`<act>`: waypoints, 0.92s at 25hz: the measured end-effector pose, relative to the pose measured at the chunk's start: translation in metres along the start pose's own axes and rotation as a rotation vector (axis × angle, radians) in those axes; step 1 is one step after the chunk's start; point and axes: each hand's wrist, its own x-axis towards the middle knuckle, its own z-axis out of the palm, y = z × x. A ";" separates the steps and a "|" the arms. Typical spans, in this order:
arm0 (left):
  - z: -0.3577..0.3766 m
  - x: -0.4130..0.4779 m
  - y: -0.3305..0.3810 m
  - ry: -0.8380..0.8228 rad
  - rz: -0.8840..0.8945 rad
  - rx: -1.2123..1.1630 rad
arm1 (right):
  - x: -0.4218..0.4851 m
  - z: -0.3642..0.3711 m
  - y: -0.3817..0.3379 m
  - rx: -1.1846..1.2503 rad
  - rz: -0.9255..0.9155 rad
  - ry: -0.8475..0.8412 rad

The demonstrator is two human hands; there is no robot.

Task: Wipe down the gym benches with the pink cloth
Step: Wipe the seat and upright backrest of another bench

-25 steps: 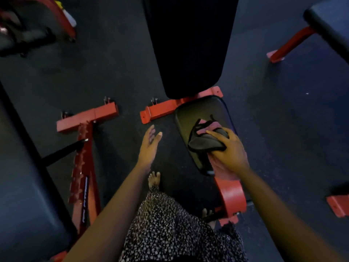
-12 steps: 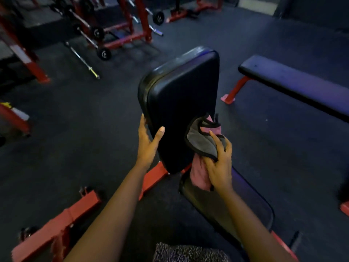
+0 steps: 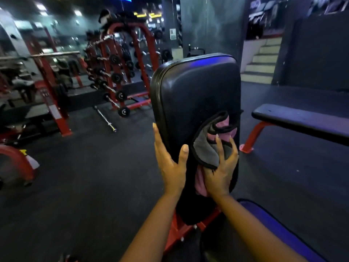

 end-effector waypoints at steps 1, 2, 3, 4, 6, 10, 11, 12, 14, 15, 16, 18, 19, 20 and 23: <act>0.005 0.000 -0.005 0.054 0.035 0.021 | 0.000 0.003 0.005 -0.003 -0.039 0.027; 0.008 0.001 -0.011 0.089 0.060 0.039 | -0.001 0.005 0.008 -0.005 -0.074 0.041; 0.009 0.002 -0.016 0.117 0.090 0.055 | -0.002 0.006 0.010 -0.006 -0.109 0.051; 0.010 0.001 -0.020 0.130 0.116 0.063 | -0.003 0.007 0.012 -0.011 -0.138 0.068; 0.014 -0.001 -0.024 0.144 0.142 0.075 | 0.000 0.008 0.018 -0.014 -0.179 0.097; 0.015 -0.004 -0.021 0.207 0.119 0.124 | -0.003 0.003 0.015 0.013 -0.161 0.079; 0.015 -0.003 -0.022 0.214 0.115 0.147 | -0.003 0.003 0.015 0.021 -0.144 0.058; 0.016 -0.003 -0.021 0.229 0.109 0.167 | -0.002 0.001 0.015 0.025 -0.134 0.032; 0.018 -0.004 -0.013 0.238 0.089 0.168 | 0.001 -0.006 0.014 0.076 -0.120 -0.041; 0.018 -0.005 -0.010 0.236 0.077 0.158 | 0.005 -0.014 0.013 0.143 -0.102 -0.072; 0.018 -0.007 -0.008 0.229 0.065 0.143 | 0.009 -0.022 0.014 0.228 -0.081 -0.081; 0.015 -0.006 -0.004 0.192 0.008 0.110 | 0.021 -0.042 0.012 0.377 -0.075 -0.055; 0.014 -0.006 -0.002 0.162 -0.037 0.081 | 0.028 -0.050 0.008 0.420 -0.087 -0.043; 0.013 -0.006 0.001 0.138 -0.068 0.039 | 0.037 -0.058 0.001 0.448 -0.104 -0.035; 0.010 -0.010 0.007 0.101 -0.116 -0.099 | 0.084 -0.066 -0.039 0.423 -0.144 0.004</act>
